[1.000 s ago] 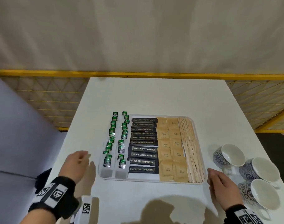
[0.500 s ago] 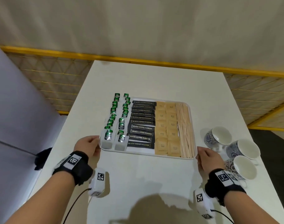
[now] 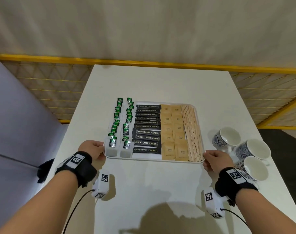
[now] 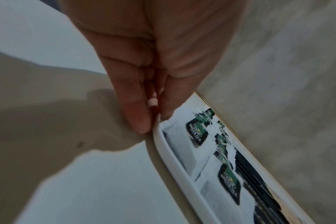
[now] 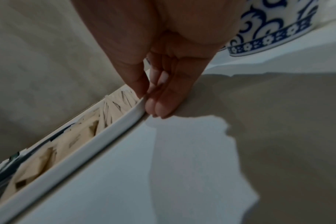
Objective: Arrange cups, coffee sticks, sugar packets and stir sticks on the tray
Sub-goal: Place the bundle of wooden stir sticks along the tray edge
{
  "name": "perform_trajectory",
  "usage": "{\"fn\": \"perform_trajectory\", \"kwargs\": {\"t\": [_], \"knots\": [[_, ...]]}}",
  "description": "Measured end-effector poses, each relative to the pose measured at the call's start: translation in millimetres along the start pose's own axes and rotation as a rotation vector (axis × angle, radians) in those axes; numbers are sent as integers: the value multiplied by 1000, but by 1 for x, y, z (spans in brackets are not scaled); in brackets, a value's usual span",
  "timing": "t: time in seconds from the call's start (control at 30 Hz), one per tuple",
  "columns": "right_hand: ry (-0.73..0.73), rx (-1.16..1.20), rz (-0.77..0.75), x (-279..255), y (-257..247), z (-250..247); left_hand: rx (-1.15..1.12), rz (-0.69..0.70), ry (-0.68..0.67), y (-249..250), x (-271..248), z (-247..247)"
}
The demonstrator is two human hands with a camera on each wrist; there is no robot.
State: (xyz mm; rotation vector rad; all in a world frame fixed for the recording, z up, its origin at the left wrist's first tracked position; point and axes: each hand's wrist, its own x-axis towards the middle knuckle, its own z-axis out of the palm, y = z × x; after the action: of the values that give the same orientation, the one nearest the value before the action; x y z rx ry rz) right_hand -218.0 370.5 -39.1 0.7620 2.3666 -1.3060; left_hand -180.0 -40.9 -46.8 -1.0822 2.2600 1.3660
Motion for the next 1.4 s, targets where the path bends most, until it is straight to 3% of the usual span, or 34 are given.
{"fn": "perform_trajectory", "kwargs": {"t": [0.27, 0.47, 1.0, 1.4], "knots": [[38, -8, -78, -6, -1, 10, -49, 35, 2, -11, 14, -7], [52, 54, -99, 6, -30, 23, -177, 58, 29, 13, 33, -21], [156, -62, -105, 134, -152, 54, -249, 94, 11, 136, 155, -29], [150, -225, -122, 186, -173, 56, -126, 47, 32, 144, 193, -13]]}}
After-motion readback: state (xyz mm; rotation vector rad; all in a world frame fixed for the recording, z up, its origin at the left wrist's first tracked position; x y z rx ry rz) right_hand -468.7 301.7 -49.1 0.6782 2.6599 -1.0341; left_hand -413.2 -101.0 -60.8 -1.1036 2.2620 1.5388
